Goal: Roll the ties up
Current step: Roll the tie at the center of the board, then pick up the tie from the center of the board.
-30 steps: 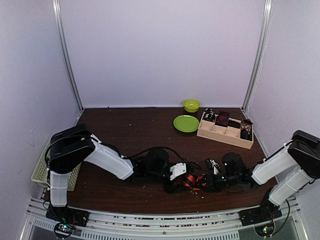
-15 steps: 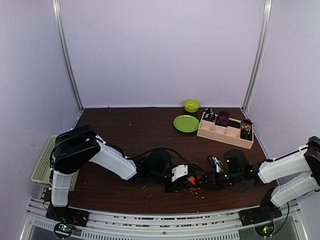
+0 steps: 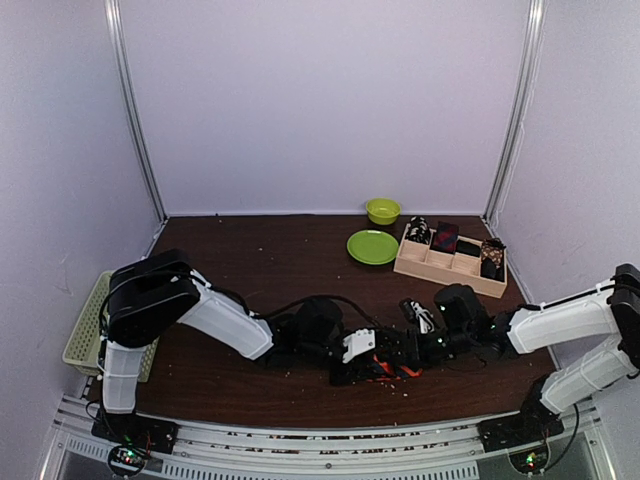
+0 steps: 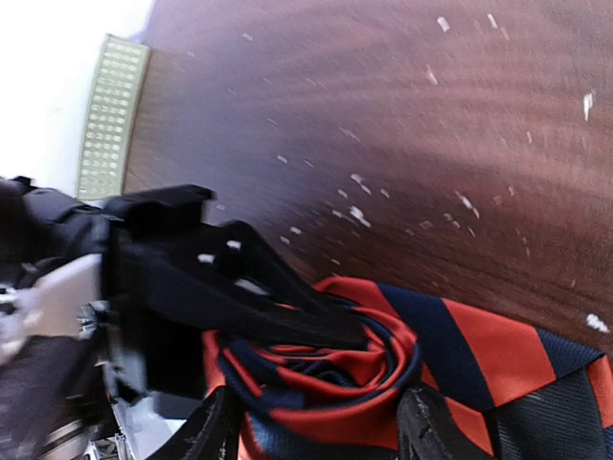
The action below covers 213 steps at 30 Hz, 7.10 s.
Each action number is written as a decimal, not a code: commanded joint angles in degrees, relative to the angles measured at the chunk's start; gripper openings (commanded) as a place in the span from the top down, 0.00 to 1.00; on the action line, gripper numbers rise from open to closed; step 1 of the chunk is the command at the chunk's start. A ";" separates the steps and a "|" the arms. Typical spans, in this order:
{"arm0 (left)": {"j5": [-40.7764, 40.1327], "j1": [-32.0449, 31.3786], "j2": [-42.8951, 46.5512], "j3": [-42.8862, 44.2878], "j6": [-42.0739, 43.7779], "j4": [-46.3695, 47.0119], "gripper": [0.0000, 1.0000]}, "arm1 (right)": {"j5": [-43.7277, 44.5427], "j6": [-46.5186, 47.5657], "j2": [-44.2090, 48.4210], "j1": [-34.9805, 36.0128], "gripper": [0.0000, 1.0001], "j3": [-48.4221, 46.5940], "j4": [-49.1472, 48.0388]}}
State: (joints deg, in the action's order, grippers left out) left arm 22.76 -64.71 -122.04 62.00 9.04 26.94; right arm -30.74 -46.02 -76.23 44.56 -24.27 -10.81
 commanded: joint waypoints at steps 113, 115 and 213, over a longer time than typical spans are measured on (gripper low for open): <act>-5.20 0.42 3.16 -6.09 -7.17 6.51 0.17 | -8.61 7.41 -4.54 -7.91 1.00 -0.87 6.24; -4.99 0.38 2.66 -7.56 -8.35 11.65 0.17 | -8.99 7.43 -4.63 -8.37 1.00 0.11 5.10; -18.65 -1.87 13.05 -14.96 -10.01 17.26 0.02 | 22.26 41.95 10.44 -9.31 1.00 -35.58 49.30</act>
State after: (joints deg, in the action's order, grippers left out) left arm 5.45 -66.39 -110.15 48.60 0.93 38.11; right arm -21.28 -14.83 -66.17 35.62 -53.19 30.92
